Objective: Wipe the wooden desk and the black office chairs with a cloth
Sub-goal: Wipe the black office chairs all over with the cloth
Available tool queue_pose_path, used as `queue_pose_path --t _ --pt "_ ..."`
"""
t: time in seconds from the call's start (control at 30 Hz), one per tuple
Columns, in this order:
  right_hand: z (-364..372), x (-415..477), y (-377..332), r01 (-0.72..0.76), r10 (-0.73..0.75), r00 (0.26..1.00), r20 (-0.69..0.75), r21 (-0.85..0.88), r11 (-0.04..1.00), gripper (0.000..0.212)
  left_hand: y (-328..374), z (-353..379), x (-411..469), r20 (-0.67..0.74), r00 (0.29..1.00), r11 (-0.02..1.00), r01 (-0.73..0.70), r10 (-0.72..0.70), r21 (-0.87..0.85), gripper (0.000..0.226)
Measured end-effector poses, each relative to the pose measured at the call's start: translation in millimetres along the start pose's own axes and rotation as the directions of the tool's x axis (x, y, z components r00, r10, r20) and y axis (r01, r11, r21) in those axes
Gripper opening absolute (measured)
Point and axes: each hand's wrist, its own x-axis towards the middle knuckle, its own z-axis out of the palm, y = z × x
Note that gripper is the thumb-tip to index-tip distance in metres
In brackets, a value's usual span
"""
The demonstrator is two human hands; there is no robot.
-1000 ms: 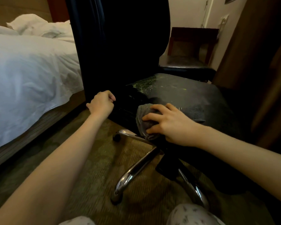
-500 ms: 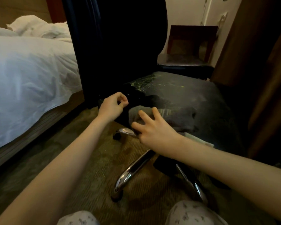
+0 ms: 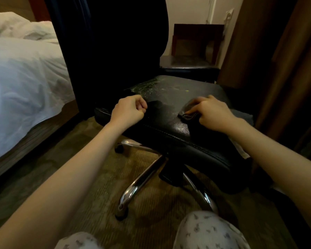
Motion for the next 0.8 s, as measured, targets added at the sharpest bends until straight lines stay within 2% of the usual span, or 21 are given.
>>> queue_pose_path --t 0.1,0.17,0.23,0.3,0.37,0.43,0.5,0.53,0.6,0.67,0.73,0.8 --pt "-4 8 9 -0.025 0.031 0.998 -0.059 0.101 0.995 0.057 -8 -4 -2 -0.041 0.999 0.999 -0.006 0.005 -0.034 0.014" --pt "-9 9 -8 0.062 -0.040 0.993 -0.116 0.198 0.978 0.059 -13 -2 2 -0.124 0.989 0.992 0.064 -0.077 -0.104 0.016" --pt "-9 11 -41 0.202 -0.174 0.976 -0.131 0.239 0.950 0.059 -18 -1 7 -0.181 0.964 0.968 0.156 -0.192 -0.195 0.020" --pt "-1 23 -73 0.308 -0.295 0.951 -0.095 0.172 0.936 0.058 -26 -4 9 -0.175 0.945 0.943 0.231 -0.276 -0.241 0.022" --pt "7 45 -84 0.329 -0.328 0.944 -0.021 0.070 0.942 0.054 -36 -9 6 -0.093 0.948 0.937 0.281 -0.305 -0.209 0.021" --pt "14 72 -67 0.249 -0.250 0.968 0.018 0.019 0.968 0.048 -44 -14 1 0.006 0.954 0.942 0.298 -0.300 -0.152 0.016" --pt "20 94 -44 0.100 -0.097 0.994 0.043 -0.062 0.993 0.040 -50 -18 -1 0.027 0.958 0.943 0.286 -0.285 -0.169 0.014" --pt "20 101 -36 0.034 -0.031 0.998 0.053 -0.065 0.997 0.037 -51 -18 -2 0.025 0.961 0.943 0.276 -0.277 -0.187 0.015" --pt "15 113 -32 0.000 0.000 0.999 0.044 0.011 1.000 0.037 -54 -21 0 0.013 0.962 0.937 0.269 -0.273 -0.225 0.016" --pt "4 114 -46 0.090 -0.085 0.995 -0.046 0.124 0.988 0.045 -60 -24 7 0.001 0.958 0.929 0.278 -0.287 -0.244 0.017" --pt "-2 106 -73 0.243 -0.219 0.965 -0.143 0.184 0.952 0.052 -69 -26 13 -0.005 0.948 0.920 0.307 -0.318 -0.242 0.016" --pt "7 93 -106 0.375 -0.366 0.925 -0.101 0.084 0.923 0.051 -76 -28 17 0.006 0.939 0.915 0.336 -0.343 -0.223 0.015"
